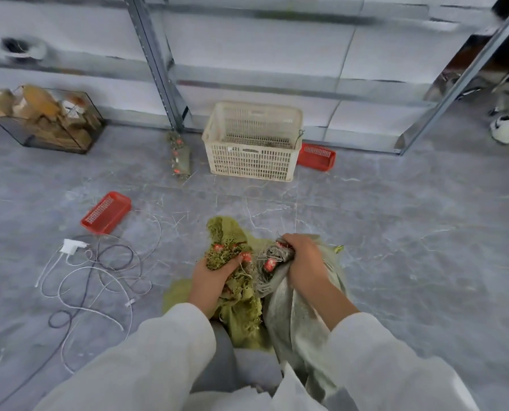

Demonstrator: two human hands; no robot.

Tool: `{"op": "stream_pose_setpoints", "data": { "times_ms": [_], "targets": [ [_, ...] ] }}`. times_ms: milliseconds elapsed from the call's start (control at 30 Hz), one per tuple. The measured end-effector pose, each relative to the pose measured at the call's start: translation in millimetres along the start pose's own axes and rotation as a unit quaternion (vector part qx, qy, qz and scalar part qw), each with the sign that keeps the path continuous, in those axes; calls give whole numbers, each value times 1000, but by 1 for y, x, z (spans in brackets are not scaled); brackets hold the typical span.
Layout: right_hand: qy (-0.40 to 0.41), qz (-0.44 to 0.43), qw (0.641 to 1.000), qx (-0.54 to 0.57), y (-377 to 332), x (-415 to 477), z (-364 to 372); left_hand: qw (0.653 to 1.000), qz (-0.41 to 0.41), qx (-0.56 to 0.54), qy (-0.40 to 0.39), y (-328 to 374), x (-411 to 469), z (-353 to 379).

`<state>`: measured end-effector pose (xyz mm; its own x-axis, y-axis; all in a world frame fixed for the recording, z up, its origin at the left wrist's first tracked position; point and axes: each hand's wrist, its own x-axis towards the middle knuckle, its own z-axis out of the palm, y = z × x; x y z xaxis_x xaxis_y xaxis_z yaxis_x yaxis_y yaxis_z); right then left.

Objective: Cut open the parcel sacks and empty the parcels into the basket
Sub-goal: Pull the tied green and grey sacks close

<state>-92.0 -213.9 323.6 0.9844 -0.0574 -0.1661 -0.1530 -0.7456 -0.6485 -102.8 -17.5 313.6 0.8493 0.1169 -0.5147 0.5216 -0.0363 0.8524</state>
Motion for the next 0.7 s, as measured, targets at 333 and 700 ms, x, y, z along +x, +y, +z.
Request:
{"op": "stream_pose_setpoints", "data": {
  "times_ms": [333, 700],
  "targets": [
    [29, 84, 996, 10, -16, 124, -16, 999, 21, -12, -30, 88, 136, 1],
    [-17, 133, 991, 8, -40, 275, 5, 995, -28, 39, -92, 145, 286, 0]
  ]
}}
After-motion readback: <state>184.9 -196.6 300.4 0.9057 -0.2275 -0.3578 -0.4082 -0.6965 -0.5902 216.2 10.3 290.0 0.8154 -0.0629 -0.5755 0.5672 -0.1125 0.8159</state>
